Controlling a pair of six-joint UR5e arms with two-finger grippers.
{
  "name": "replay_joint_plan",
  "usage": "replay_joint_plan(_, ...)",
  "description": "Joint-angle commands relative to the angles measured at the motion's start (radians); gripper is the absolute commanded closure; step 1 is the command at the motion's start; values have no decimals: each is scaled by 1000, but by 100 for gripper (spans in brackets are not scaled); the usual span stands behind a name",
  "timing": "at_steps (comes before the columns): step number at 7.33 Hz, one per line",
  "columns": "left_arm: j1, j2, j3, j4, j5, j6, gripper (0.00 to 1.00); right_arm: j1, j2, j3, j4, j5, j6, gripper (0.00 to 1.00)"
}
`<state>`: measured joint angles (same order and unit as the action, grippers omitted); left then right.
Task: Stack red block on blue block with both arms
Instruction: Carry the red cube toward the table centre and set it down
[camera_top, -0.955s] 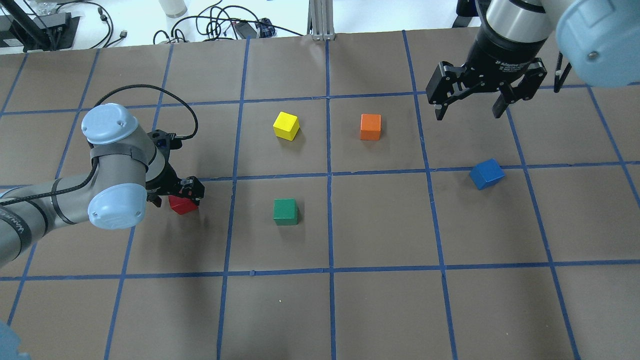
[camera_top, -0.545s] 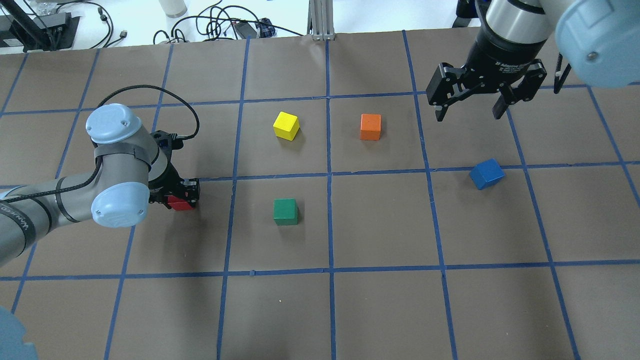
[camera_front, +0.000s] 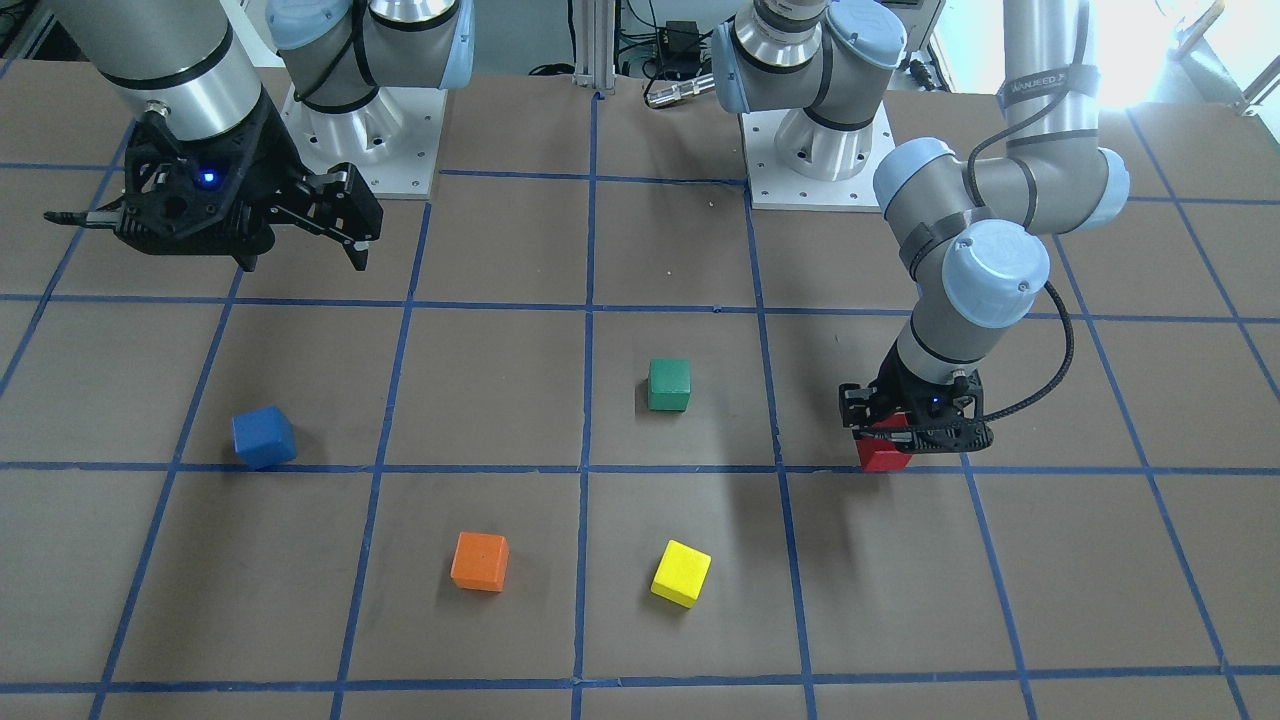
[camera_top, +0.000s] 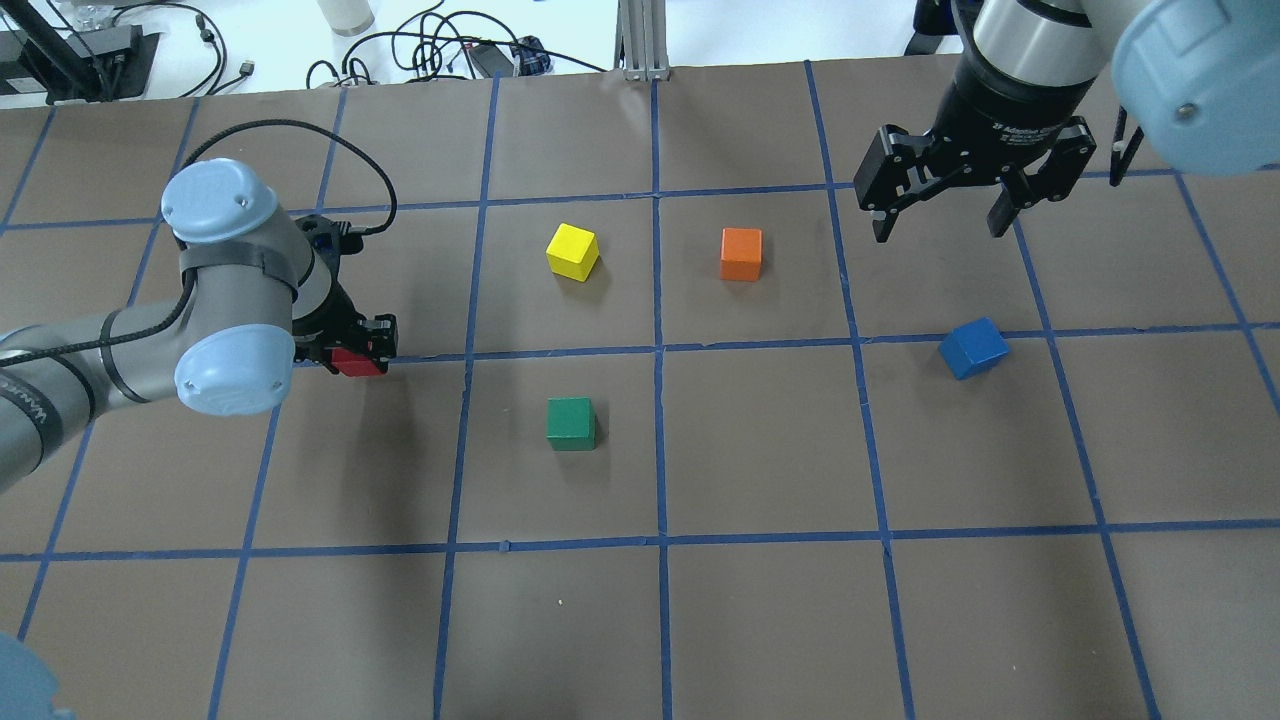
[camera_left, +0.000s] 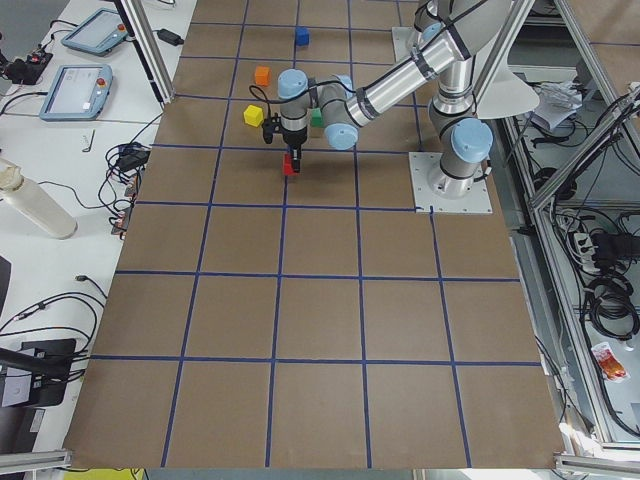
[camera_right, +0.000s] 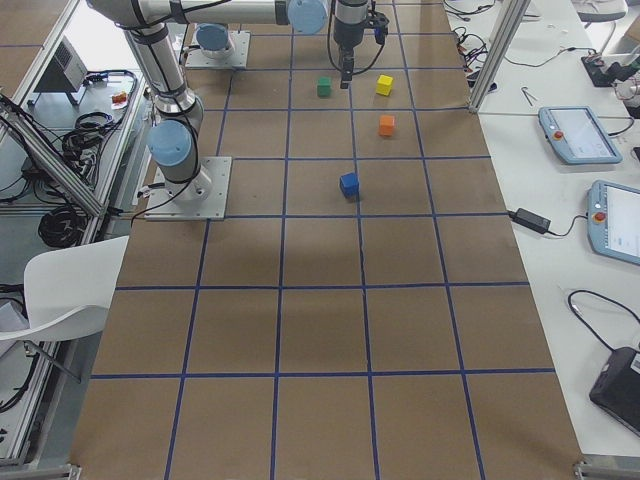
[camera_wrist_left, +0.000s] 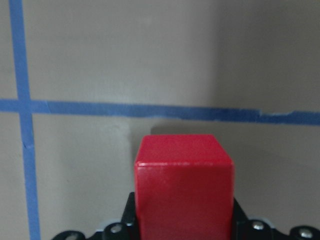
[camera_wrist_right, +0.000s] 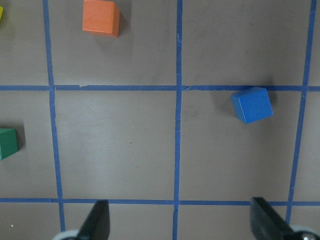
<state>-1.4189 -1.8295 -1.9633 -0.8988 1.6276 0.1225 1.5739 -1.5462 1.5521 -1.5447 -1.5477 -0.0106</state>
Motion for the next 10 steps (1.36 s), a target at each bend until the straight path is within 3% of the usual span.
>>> replay_joint_plan(1,-118,-40,175,-84,-35,-114,98,0,0,0,0,1,0,0)
replay_joint_plan(2,-171,-68,240,-139,-49,-159,98,0,0,-1,-2,1,0,0)
replay_joint_plan(6,-432,-252,444,-163,-71,-358,99,0,0,0,0,1,1,0)
replay_joint_plan(10,-577,-333,477,-199,-93,-414,99,2,2,2,-2,1,3,0)
